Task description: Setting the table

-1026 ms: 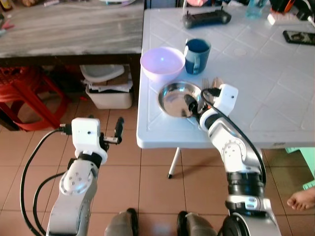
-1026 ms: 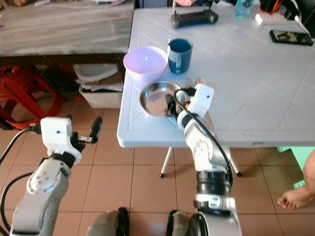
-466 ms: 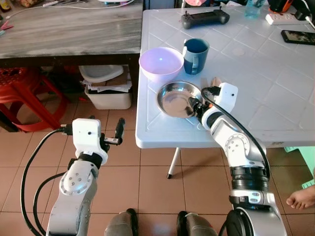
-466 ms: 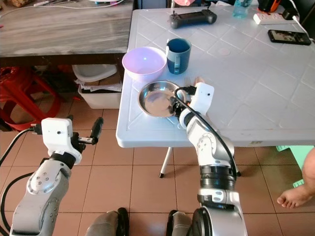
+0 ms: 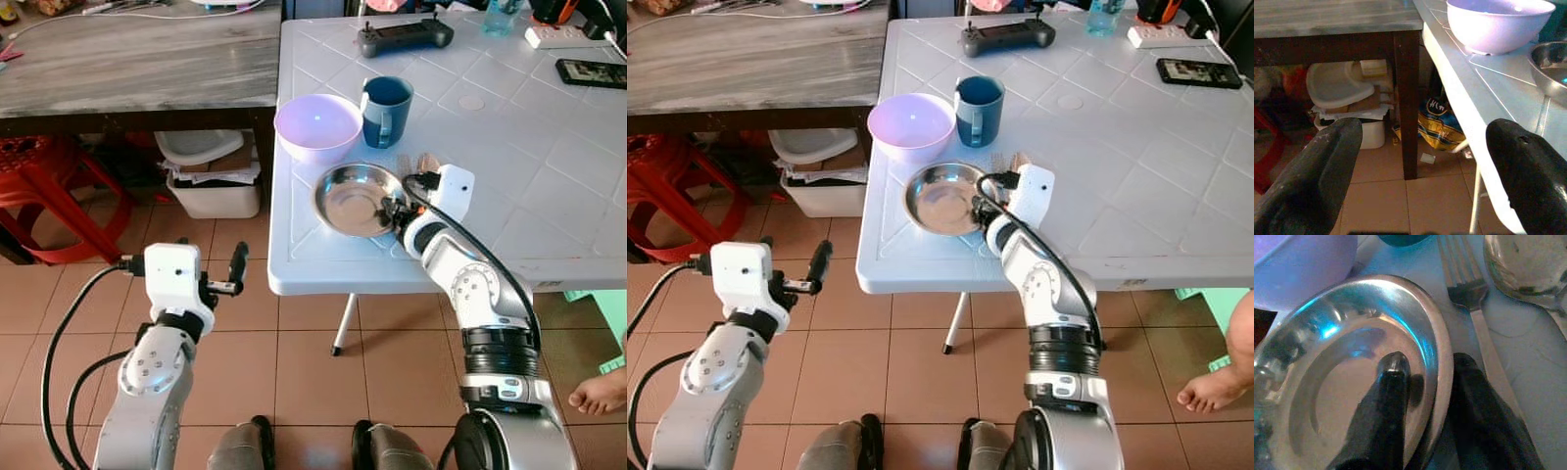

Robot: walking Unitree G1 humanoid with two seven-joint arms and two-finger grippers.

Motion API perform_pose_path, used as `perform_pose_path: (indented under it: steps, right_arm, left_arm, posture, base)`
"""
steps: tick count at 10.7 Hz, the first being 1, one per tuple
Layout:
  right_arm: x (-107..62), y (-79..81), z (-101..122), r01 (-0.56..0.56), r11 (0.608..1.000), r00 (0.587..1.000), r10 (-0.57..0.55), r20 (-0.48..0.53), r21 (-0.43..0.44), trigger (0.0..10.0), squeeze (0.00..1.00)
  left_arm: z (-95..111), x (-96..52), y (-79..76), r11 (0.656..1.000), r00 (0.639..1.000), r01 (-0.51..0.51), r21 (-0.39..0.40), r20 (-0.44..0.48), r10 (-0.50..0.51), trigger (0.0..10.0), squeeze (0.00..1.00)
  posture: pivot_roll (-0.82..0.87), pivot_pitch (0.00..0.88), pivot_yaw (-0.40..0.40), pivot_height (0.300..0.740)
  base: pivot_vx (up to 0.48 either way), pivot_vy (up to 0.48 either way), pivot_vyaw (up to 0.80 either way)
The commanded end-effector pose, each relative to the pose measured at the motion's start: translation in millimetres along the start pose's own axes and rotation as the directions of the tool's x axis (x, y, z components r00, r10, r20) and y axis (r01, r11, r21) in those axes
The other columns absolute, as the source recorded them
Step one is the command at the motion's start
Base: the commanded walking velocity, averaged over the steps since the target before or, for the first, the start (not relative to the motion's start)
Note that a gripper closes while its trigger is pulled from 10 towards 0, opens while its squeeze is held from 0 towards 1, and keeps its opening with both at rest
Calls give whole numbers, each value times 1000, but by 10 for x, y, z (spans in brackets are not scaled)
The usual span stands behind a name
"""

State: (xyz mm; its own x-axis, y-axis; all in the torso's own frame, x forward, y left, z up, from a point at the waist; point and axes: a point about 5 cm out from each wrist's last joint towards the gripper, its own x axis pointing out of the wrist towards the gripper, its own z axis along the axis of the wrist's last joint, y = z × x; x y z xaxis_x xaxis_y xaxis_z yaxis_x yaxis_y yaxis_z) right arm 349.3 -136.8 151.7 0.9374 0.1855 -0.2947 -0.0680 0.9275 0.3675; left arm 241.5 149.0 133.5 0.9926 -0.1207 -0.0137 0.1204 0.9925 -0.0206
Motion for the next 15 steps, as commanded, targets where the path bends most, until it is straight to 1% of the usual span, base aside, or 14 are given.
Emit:
perform_pose_path:
  steps: [1, 3, 5, 7, 8, 10, 11, 12, 13, 14, 15]
  right_arm:
    - [17, -79, -354, 32, 999, 988, -31, -149, 5, 0, 0]
    - [-2, -85, -403, 33, 999, 987, -31, -158, 12, 0, 0]
    - [-33, -67, -423, 15, 999, 991, -19, -135, -37, 0, 0]
    - [-121, -21, -311, -27, 998, 1000, 27, -16, -48, 0, 0]
    - [-185, -15, -297, -23, 998, 999, 25, 34, -57, 0, 0]
    - [-264, -6, -337, -45, 991, 992, 59, 113, -123, 0, 0]
    - [-320, -101, -411, 20, 996, 989, -7, 147, -86, 0, 0]
    - [-382, -119, -438, 24, 994, 984, -4, 179, -109, 0, 0]
    - [-416, -121, -418, 17, 989, 976, 15, 218, -144, 0, 0]
    - [-412, -128, -400, 23, 989, 971, 13, 240, -149, 0, 0]
    - [-400, -104, -349, 22, 987, 962, 22, 273, -160, 0, 0]
  left_arm:
    - [-9, -12, 3, 1000, 1000, -1, 3, -3, 1, 10000, 0]
    - [-10, -16, 11, 1000, 1000, -1, 4, -2, 1, 10000, 0]
    - [-92, -35, 23, 1000, 1000, -14, -7, -28, 14, 10000, 0]
    - [-157, -24, 39, 998, 998, -51, -38, -51, 49, 10000, 0]
    - [-198, -31, 62, 995, 995, -81, -49, -58, 78, 10000, 0]
    - [-138, 42, 88, 990, 992, -127, -57, 18, 129, 10000, 0]
    - [-127, 100, 113, 988, 989, -142, -60, 38, 144, 10000, 0]
    - [-127, 154, 131, 987, 987, -149, -63, 48, 152, 10000, 0]
    - [-131, 205, 133, 988, 988, -141, -63, 56, 145, 10000, 0]
    - [-143, 231, 136, 990, 988, -135, -50, 63, 138, 10000, 0]
    - [-157, 254, 127, 993, 991, -112, -35, 68, 115, 10000, 0]
  posture:
    - [38, 195, 53, 740]
    - [40, 184, 52, 740]
    - [36, 157, 47, 740]
    - [31, 135, 36, 740]
    - [24, 124, 36, 740]
    - [36, 94, 18, 740]
    - [37, 55, 13, 740]
    - [35, 31, 15, 740]
    - [32, 8, 17, 740]
    - [17, 0, 26, 740]
    - [13, 0, 31, 740]
  base:
    - [0, 0, 0]
    - [0, 0, 0]
    - [0, 0, 0]
    - [0, 0, 0]
    - [0, 480, 0]
    - [0, 480, 0]
    - [0, 480, 0]
    - [0, 480, 0]
    - [0, 480, 0]
    - [0, 480, 0]
    - [0, 480, 0]
